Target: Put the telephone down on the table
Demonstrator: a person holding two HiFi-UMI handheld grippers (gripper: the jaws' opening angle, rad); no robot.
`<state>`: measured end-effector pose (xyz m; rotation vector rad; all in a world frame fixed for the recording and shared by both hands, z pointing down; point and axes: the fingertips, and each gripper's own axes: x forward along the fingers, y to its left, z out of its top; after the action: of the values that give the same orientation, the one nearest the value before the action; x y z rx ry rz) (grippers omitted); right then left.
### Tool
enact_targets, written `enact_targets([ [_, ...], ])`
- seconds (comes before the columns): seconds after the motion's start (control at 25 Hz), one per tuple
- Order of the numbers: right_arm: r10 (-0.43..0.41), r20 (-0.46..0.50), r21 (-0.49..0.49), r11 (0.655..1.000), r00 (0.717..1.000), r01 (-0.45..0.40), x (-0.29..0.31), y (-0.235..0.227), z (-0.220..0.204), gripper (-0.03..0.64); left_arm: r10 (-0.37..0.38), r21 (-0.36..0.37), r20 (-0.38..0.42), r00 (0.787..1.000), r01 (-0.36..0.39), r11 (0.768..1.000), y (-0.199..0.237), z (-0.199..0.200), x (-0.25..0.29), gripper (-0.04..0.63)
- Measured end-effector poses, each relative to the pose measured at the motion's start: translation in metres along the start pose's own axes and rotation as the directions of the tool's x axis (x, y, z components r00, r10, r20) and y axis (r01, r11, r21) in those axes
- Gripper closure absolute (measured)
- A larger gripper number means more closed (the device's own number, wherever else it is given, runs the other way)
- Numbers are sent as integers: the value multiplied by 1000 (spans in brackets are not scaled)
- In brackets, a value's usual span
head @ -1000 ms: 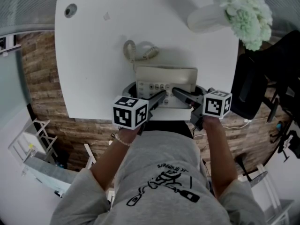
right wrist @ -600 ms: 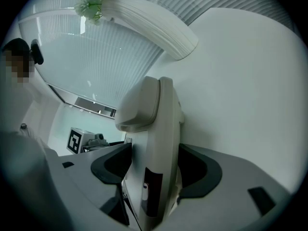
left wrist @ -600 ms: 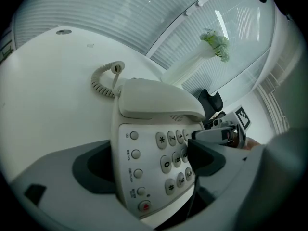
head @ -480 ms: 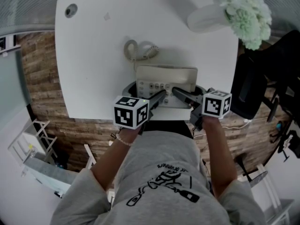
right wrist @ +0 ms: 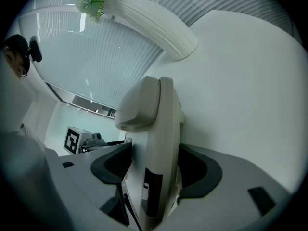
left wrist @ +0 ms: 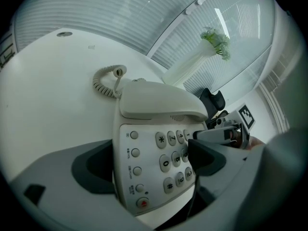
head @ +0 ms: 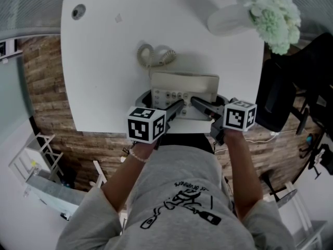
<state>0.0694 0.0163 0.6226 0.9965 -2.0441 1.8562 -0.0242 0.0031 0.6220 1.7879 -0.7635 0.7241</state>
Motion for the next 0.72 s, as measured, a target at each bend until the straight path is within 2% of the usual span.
enact_targets([
  [0.72,-36,1,-25,999,999,36,-2,1,-1,304,8,11,-11,1000,-8,1000,1,-1,1,140],
])
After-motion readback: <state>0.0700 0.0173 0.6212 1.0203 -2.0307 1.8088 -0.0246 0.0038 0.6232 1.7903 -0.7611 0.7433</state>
